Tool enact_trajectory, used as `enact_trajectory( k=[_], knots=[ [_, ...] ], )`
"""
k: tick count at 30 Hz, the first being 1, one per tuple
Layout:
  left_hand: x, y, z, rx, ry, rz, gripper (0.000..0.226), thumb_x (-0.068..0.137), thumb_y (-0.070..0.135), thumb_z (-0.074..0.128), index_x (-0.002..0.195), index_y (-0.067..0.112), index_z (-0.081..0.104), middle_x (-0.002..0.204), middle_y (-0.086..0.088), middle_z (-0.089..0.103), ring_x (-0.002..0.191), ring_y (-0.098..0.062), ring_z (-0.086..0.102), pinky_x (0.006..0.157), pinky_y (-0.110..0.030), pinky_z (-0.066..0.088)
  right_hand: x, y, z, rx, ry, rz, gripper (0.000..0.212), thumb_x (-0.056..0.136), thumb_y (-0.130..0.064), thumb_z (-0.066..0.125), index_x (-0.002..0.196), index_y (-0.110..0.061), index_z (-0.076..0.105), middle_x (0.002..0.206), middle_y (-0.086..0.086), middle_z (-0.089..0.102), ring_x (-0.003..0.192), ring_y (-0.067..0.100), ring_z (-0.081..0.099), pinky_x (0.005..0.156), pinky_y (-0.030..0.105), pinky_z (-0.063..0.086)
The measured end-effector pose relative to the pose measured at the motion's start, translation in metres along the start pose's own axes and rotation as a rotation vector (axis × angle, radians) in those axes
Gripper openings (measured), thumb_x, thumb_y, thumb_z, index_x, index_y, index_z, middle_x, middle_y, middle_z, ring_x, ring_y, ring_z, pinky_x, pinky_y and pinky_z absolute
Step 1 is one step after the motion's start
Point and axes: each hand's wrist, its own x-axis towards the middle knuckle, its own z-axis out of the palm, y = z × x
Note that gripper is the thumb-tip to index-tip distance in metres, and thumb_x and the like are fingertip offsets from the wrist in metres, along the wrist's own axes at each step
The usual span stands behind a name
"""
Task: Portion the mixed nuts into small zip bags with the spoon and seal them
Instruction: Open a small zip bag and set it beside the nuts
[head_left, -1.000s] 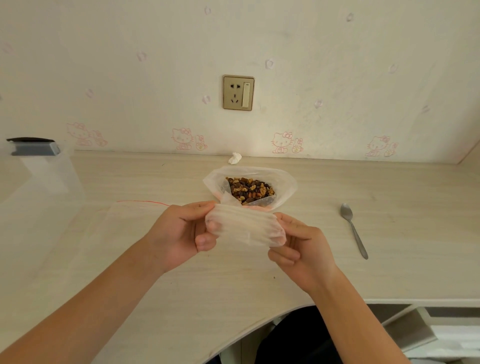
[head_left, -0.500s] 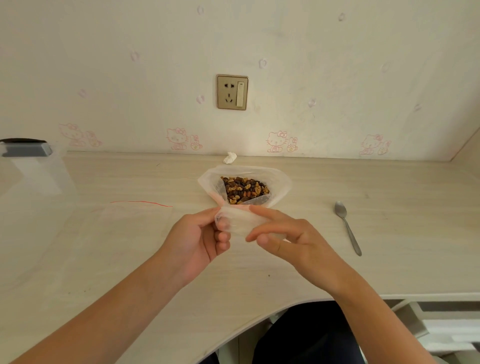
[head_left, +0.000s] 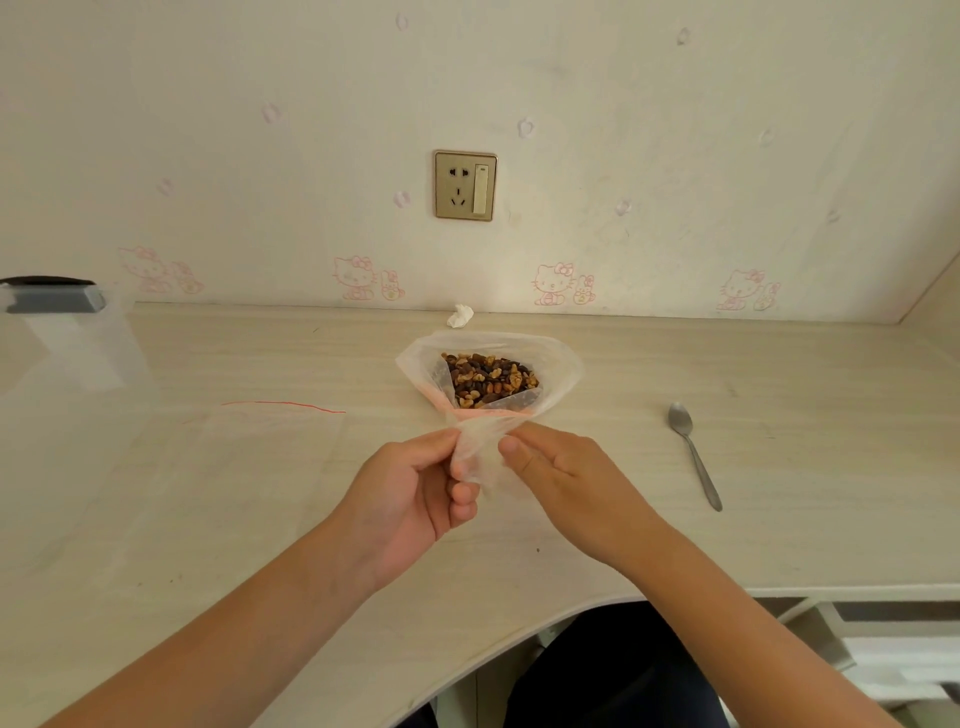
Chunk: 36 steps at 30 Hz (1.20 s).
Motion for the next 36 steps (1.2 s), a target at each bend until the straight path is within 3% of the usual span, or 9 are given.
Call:
enact_trajectory(
  k=[6,9,12,14,17,20,25,31,36],
  knots=[
    [-0.006,-0.004,0.003,0.055,-0.038,-0.030,0.030,0.106,0.017,0.046,0.086,0.005,0.065,0.069,-0.008,0.054,0.049,-0.015,0.049,0.047,-0.026,0.045,0.008,0.002,0.017,-0.074,-0.085,0.135,0.037,0.090,-0.017,0.061,0.117,-0.042,0.070,0.067,-0.006,0.067,0.058,0.014,0.068,0.057,0.032,0.052],
    [-0.011,0.009,0.000,0.465,0.092,0.110,0.035,0.105,0.020,0.047,0.077,0.017,0.067,0.076,-0.001,0.061,0.050,-0.014,0.050,0.050,-0.025,0.042,0.008,0.004,0.010,-0.226,-0.156,0.166,0.053,0.081,-0.016,0.064,0.127,-0.044,0.066,0.069,-0.013,0.061,0.052,0.007,0.059,0.052,0.026,0.048],
    [-0.020,0.019,-0.001,1.074,0.292,0.588,0.011,0.098,0.041,0.056,0.104,0.041,0.064,0.106,0.025,0.059,0.087,0.001,0.061,0.075,-0.014,0.043,0.009,0.002,0.000,-0.344,-0.225,0.202,0.059,0.081,-0.020,0.064,0.133,-0.048,0.059,0.095,-0.027,0.052,0.065,0.006,0.065,0.057,0.022,0.049],
    [-0.025,0.015,0.006,1.414,0.129,0.795,0.024,0.094,0.048,0.052,0.110,0.041,0.067,0.134,0.027,0.049,0.125,0.006,0.045,0.100,-0.008,0.030,0.010,-0.002,0.001,-0.435,-0.250,0.159,0.046,0.082,-0.022,0.063,0.121,-0.047,0.062,0.084,-0.022,0.053,0.067,0.005,0.059,0.056,0.026,0.044],
    [-0.017,0.001,0.019,1.922,-0.024,0.631,0.041,0.099,0.044,0.038,0.100,0.030,0.077,0.142,0.010,0.056,0.137,-0.012,0.038,0.111,-0.031,0.029,0.013,-0.007,0.010,-0.582,-0.263,0.052,0.011,0.087,-0.025,0.060,0.085,-0.035,0.055,0.070,-0.015,0.051,0.071,0.016,0.059,0.053,0.028,0.035],
    [0.003,0.010,0.022,2.279,0.099,0.273,0.037,0.105,0.036,0.039,0.093,0.021,0.071,0.095,0.001,0.061,0.101,-0.021,0.046,0.084,-0.038,0.037,0.015,-0.006,0.004,-0.591,-0.292,0.103,0.033,0.089,-0.023,0.054,0.110,-0.043,0.069,0.088,-0.023,0.059,0.077,0.008,0.053,0.060,0.026,0.039],
    [0.018,0.012,0.007,2.340,0.142,0.032,0.029,0.101,0.034,0.051,0.074,0.024,0.045,0.087,0.002,0.057,0.083,-0.022,0.051,0.063,-0.032,0.034,0.014,0.003,-0.009,-0.686,-0.425,0.100,0.040,0.099,-0.022,0.044,0.115,-0.042,0.074,0.114,-0.019,0.064,0.096,0.010,0.059,0.077,0.029,0.048],
    [0.028,0.016,0.004,2.351,-0.038,0.105,0.022,0.099,0.045,0.061,0.110,0.028,0.070,0.098,0.003,0.047,0.100,-0.022,0.057,0.070,-0.036,0.038,0.022,0.007,0.002,-0.611,-0.410,-0.021,0.040,0.090,-0.027,0.058,0.127,-0.043,0.061,0.138,-0.012,0.046,0.124,0.014,0.048,0.091,0.032,0.043],
    [0.034,0.018,-0.001,2.322,-0.049,0.112,0.022,0.095,0.045,0.062,0.104,0.029,0.072,0.105,0.002,0.060,0.101,-0.024,0.061,0.072,-0.035,0.044,0.028,0.016,0.000,-0.601,-0.436,-0.019,0.042,0.088,-0.015,0.056,0.120,-0.040,0.068,0.153,-0.008,0.041,0.137,0.017,0.040,0.108,0.036,0.037]
  ],
)
